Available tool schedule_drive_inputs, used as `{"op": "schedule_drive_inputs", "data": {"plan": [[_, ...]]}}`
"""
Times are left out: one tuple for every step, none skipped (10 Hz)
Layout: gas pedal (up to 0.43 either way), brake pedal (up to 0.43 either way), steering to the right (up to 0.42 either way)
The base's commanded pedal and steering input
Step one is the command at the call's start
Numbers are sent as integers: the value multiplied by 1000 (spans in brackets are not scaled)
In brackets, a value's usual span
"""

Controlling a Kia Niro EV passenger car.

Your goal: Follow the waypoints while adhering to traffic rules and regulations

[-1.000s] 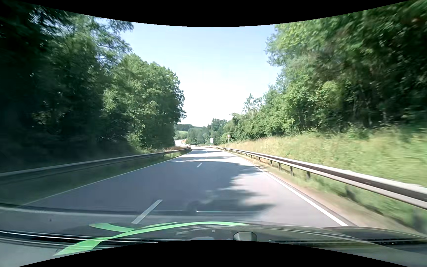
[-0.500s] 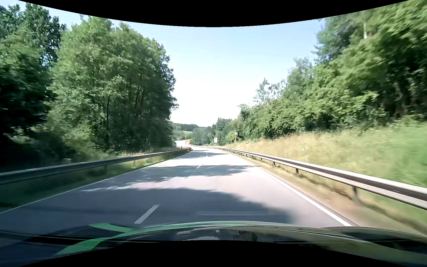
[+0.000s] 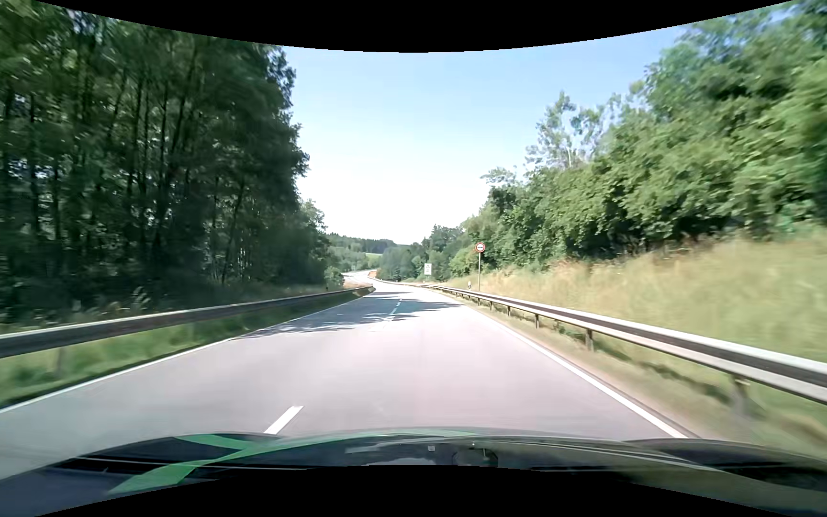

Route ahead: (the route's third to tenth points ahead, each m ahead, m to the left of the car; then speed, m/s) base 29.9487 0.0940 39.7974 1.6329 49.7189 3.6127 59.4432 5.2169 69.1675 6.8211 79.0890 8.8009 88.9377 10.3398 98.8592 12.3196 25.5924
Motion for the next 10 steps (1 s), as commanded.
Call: {"op": "schedule_drive_inputs", "data": {"plan": [[260, 0, -19], [268, 0, -18], [268, 0, -18], [287, 0, -18], [287, 0, -17], [287, 0, -17], [280, 0, -16], [248, 0, -15], [248, 0, -15], [248, 0, -15]]}}
